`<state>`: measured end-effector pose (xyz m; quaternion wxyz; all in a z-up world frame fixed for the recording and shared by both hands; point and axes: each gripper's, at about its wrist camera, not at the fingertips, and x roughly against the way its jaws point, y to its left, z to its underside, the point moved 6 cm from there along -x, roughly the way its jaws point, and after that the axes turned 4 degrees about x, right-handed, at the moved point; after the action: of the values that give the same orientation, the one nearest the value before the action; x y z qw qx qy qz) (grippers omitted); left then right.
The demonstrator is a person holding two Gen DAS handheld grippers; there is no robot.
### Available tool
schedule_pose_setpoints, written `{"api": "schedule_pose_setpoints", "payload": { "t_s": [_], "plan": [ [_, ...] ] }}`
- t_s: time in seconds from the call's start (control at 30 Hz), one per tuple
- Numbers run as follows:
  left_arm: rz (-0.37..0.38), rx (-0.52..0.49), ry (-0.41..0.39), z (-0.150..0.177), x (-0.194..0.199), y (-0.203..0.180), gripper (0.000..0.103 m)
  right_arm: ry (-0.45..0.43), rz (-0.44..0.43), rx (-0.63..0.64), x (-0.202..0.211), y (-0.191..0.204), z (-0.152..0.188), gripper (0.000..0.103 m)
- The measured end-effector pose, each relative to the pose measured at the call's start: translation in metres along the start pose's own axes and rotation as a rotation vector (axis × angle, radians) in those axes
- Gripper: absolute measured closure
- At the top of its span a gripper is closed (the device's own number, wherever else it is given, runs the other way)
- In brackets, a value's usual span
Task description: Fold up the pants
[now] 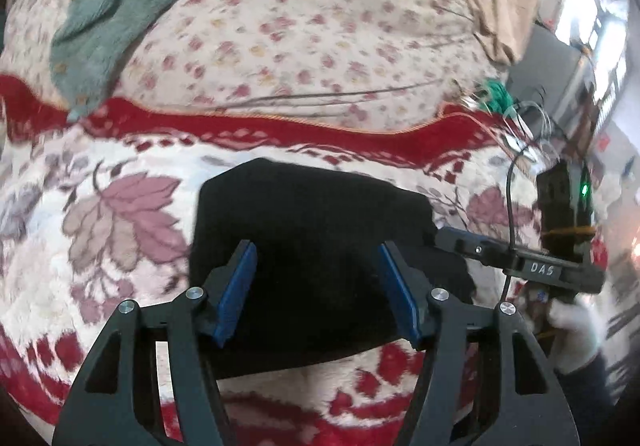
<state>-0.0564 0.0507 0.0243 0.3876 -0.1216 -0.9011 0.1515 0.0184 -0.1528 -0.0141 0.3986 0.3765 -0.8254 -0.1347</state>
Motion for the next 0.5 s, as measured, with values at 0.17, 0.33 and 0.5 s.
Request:
{"api": "schedule_pose_setpoints", "payload": {
  "t_s": [0.17,0.33,0.5],
  "plan": [
    [0.011,0.068,0.033,-0.005,-0.013,0.019,0.041,0.031,-0.076,-0.025,-0.03,-0.001,-0.003,0.052],
    [-0.008,0.072,0.051,-0.004,-0.036,0.015,0.041,-0.003,-0.133,0.002,-0.036,0.012,-0.002,0.077],
    [-0.03,-0.037,0.013,0.001,-0.037,-0.019,0.037,-0.062,-0.151,0.02,-0.017,0.022,0.003,0.089]
  ]
}}
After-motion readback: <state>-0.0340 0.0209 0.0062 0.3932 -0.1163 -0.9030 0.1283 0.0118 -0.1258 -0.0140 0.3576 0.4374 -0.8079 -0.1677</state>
